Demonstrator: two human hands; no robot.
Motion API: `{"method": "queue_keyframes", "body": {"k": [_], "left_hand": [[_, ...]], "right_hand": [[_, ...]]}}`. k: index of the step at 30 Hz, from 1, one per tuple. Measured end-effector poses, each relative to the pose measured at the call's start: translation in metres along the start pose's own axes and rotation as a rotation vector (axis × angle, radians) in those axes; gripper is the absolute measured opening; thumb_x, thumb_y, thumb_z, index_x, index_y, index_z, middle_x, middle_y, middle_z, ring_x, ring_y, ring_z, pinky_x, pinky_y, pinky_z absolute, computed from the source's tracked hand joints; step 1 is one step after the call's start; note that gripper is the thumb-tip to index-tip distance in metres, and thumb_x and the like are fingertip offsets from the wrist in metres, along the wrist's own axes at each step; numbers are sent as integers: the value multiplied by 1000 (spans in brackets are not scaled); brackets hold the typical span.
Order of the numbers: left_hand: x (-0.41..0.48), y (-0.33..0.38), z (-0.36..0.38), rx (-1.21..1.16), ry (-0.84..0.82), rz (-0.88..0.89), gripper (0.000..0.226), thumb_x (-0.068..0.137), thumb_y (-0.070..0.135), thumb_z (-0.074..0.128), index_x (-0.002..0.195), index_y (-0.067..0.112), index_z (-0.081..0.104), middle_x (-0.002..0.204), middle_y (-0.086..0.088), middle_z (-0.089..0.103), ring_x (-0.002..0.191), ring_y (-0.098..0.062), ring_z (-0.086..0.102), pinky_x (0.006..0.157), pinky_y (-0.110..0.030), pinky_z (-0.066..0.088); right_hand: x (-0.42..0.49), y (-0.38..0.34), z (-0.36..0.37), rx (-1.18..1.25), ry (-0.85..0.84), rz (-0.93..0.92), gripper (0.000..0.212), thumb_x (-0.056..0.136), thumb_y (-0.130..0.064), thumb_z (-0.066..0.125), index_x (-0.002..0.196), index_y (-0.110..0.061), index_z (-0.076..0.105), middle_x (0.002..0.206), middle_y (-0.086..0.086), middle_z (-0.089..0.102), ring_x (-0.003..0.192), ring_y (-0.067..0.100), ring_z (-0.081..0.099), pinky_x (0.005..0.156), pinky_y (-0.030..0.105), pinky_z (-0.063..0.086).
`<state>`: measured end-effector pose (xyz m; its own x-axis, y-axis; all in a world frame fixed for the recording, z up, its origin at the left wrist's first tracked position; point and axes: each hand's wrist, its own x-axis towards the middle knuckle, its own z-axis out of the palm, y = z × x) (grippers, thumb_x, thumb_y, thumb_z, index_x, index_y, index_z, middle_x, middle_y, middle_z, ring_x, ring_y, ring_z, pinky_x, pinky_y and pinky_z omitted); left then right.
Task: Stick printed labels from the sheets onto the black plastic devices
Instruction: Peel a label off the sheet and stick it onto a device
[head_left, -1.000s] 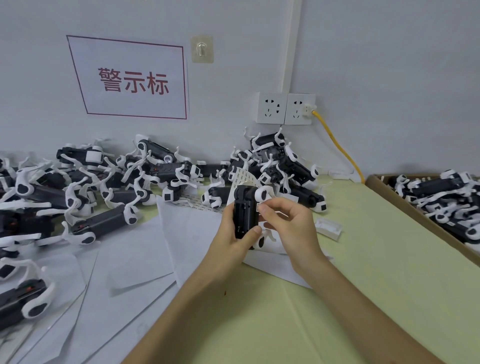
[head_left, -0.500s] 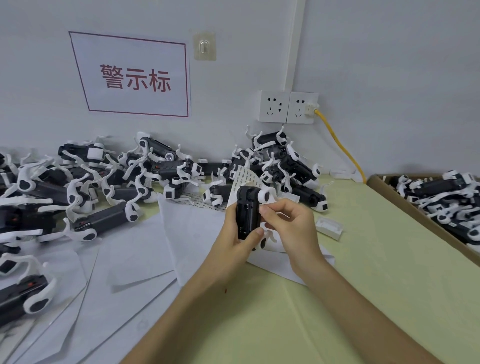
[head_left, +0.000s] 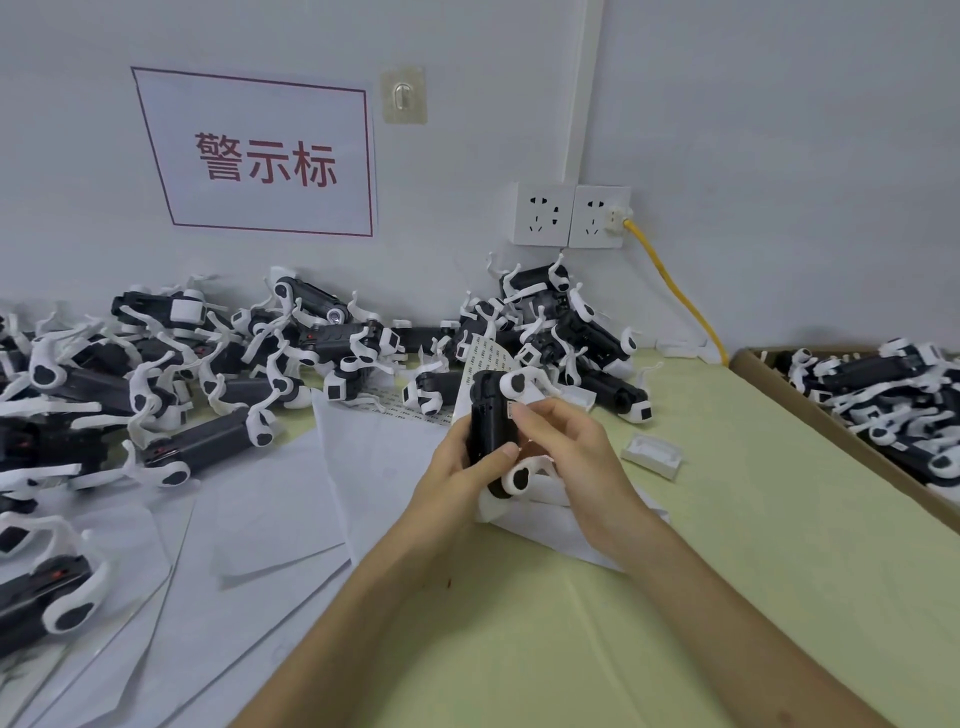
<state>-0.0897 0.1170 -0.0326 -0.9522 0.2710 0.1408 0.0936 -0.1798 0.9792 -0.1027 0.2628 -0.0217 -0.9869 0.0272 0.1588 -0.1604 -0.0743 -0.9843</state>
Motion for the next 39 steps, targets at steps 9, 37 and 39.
{"method": "queue_keyframes", "body": {"k": [9, 37, 39], "left_hand": [[-4, -1, -2, 101, -10, -33, 29, 96, 33, 67, 119, 18, 60, 107, -5, 73, 96, -8, 71, 76, -17, 54], [24, 3, 1, 34, 90, -152, 21, 107, 15, 44, 96, 18, 62, 85, -1, 69, 92, -19, 63, 78, -23, 48], [22, -9, -5, 10, 89, -120, 15, 103, 26, 54, 99, 22, 68, 87, 4, 76, 98, -21, 68, 82, -28, 51]], "right_hand": [[-4, -4, 3, -16, -130, -23, 32, 100, -19, 61, 73, -11, 47, 74, 11, 44, 77, 26, 44, 77, 42, 38], [-5, -2, 0, -201, -205, -129, 30, 105, -10, 50, 76, -13, 41, 56, -15, 39, 52, 3, 35, 52, 15, 33], [-6, -4, 1, -151, -219, -106, 31, 105, -8, 47, 76, -12, 40, 57, -11, 38, 52, 4, 35, 52, 16, 33]]}}
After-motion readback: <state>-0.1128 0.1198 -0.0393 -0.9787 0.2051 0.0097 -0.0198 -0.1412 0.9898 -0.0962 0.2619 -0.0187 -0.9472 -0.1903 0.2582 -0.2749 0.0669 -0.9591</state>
